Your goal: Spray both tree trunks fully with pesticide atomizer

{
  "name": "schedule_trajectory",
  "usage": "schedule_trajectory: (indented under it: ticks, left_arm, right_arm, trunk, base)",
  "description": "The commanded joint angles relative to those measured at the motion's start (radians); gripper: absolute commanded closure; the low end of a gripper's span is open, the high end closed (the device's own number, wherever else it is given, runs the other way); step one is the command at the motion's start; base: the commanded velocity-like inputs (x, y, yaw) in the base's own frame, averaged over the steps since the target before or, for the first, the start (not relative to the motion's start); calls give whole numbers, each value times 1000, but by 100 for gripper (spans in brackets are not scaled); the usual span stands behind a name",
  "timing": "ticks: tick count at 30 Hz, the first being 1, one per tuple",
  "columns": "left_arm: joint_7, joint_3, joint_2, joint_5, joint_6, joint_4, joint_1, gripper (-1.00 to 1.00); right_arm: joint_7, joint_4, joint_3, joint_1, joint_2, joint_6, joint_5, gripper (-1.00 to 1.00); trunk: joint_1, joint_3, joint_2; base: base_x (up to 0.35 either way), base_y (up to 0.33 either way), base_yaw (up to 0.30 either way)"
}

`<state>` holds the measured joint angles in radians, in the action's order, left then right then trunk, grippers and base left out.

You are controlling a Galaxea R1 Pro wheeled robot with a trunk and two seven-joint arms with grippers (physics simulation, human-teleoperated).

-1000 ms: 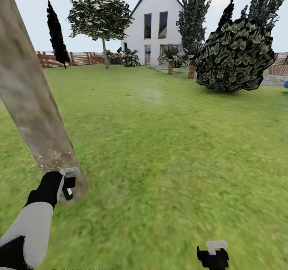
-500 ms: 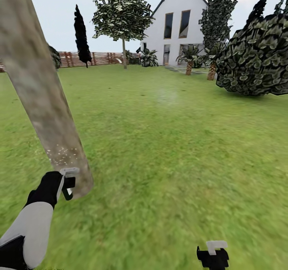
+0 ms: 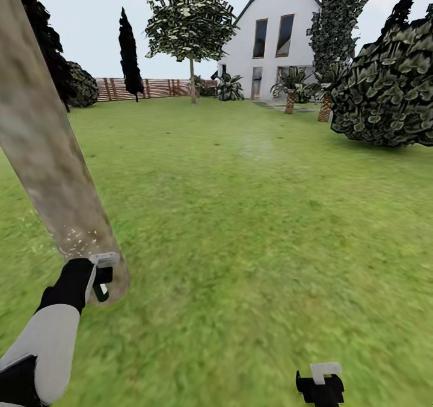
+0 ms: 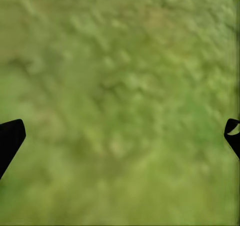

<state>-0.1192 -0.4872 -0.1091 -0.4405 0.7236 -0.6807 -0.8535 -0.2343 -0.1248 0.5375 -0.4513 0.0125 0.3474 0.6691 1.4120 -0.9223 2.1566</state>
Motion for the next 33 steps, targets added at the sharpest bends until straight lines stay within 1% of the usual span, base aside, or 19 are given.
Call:
schedule_trajectory:
  ticks: [1,5,10,12,15,17,22,26,33]
  left_arm:
    - [-10,-5,0,-10,3,-2,-2,100]
    - [-10,-7,-5,-10,5,-3,-2,100]
    - [-11,-7,-5,-13,11,-28,-9,100]
    - [-10,-8,-6,-13,35,-35,-14,100]
    - [-11,-7,-4,-12,113,-105,-18,100]
    - [-11,-7,-4,-12,129,-123,-17,100]
    - [-11,-5,2,-13,135,-129,-10,100]
    - [-11,33,4,-22,134,-129,-7,100]
    - [-11,38,3,-22,134,-128,-7,100]
  right_arm:
    - [-4,2,8,-1,0,4,10,-100]
    - [-4,2,7,-1,0,4,10,-100]
    - [-4,2,7,-1,0,4,10,-100]
    - [-4,2,8,-1,0,4,10,-100]
    - [-4,2,8,-1,0,4,10,-100]
    - [-4,2,8,-1,0,4,10,-100]
    - [-4,2,8,-1,0,4,10,-100]
    - [-4,2,8,-1,0,4,10,-100]
    - [-4,2,7,-1,0,4,10,-100]
  trunk:
    - [0,-1,0]
    - [0,-1,0]
    - [0,-1,0]
    - [0,-1,0]
    - [0,-1,0]
    - [0,-1,0]
    - [0,-1,0]
    - [0,-1,0]
    - [0,-1,0]
  base:
    - [184,-241,0]
    - [184,-241,52]
    - [192,-237,247]
    - [226,-210,275]
    - [241,-192,277]
    - [243,-186,277]
    - [243,-185,277]
    - [241,-192,277]
    - [239,-195,277]
